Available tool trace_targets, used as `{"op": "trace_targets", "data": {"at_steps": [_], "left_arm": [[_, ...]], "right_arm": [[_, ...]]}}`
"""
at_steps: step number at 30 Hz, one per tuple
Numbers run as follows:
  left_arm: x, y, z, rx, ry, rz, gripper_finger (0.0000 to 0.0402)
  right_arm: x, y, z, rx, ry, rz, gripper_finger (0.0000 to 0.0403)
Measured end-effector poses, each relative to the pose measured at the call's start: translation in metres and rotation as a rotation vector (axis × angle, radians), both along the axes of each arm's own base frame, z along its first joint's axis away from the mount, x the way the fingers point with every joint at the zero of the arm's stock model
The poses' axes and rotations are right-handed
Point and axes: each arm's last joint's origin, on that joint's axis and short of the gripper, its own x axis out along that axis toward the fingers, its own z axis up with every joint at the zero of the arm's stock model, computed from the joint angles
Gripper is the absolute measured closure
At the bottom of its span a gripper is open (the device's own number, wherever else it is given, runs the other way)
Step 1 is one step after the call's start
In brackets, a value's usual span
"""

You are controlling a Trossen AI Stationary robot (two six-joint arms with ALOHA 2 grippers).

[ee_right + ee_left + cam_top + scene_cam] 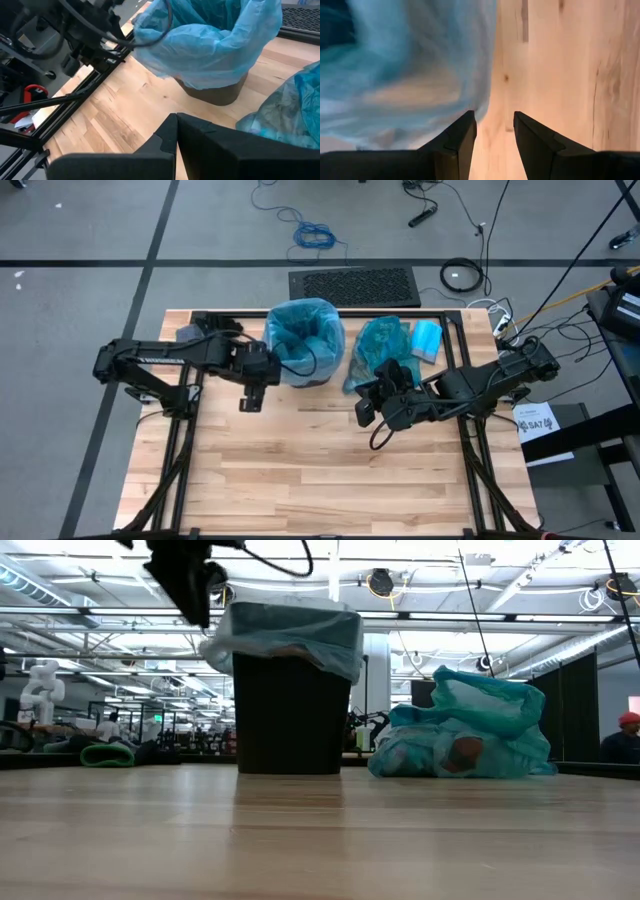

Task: Place trash/remove bag and relplace
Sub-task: Insert the light blue trash bag into the bin, then return to Home Position

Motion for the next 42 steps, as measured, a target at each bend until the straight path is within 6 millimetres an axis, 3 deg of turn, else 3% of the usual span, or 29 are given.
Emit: {"op": "trace_targets", "data": {"at_steps": [11, 15, 19, 22, 25, 30, 35, 38, 42], "left_arm": [[0.014, -0.001, 0.015, -0.024, -0.180, 0.003, 0.0264], [0.004, -0.004, 0.033, -0.138, -0.311, -0.041, 0.0264], [-0.026, -0.008, 0.065, -0.238, -0.553, -0.164, 0.0264], [-0.062, -0.008, 0.070, -0.227, -0.672, -0.227, 0.0264], [-0.082, -0.004, 0.054, -0.224, -0.769, -0.179, 0.0264], [-0.112, 0.005, -0.002, -0.247, -0.942, -0.050, 0.0264], [-0.117, 0.016, -0.053, -0.272, -1.074, 0.108, 0.0264], [-0.118, 0.024, -0.076, -0.154, -1.006, 0.188, 0.0264], [-0.120, 0.027, -0.088, -0.087, -0.910, 0.194, 0.0264]], "right_arm": [[0.001, -0.002, 0.000, -0.002, -0.007, -0.008, 0.0403], [0.000, 0.001, -0.001, 0.036, 0.014, 0.025, 0.0403], [-0.003, 0.006, -0.006, 0.016, 0.052, 0.073, 0.0403], [-0.004, 0.010, -0.025, -0.015, 0.104, 0.080, 0.0403], [0.000, 0.016, -0.053, -0.019, 0.095, 0.098, 0.0403], [0.011, 0.014, -0.099, -0.032, -0.006, 0.228, 0.0403], [0.007, -0.029, -0.124, -0.006, -0.298, 0.413, 0.0403], [-0.007, -0.056, -0.144, -0.016, -0.403, 0.526, 0.0403], [-0.025, -0.079, -0.163, 0.057, -0.434, 0.439, 0.0403]]}}
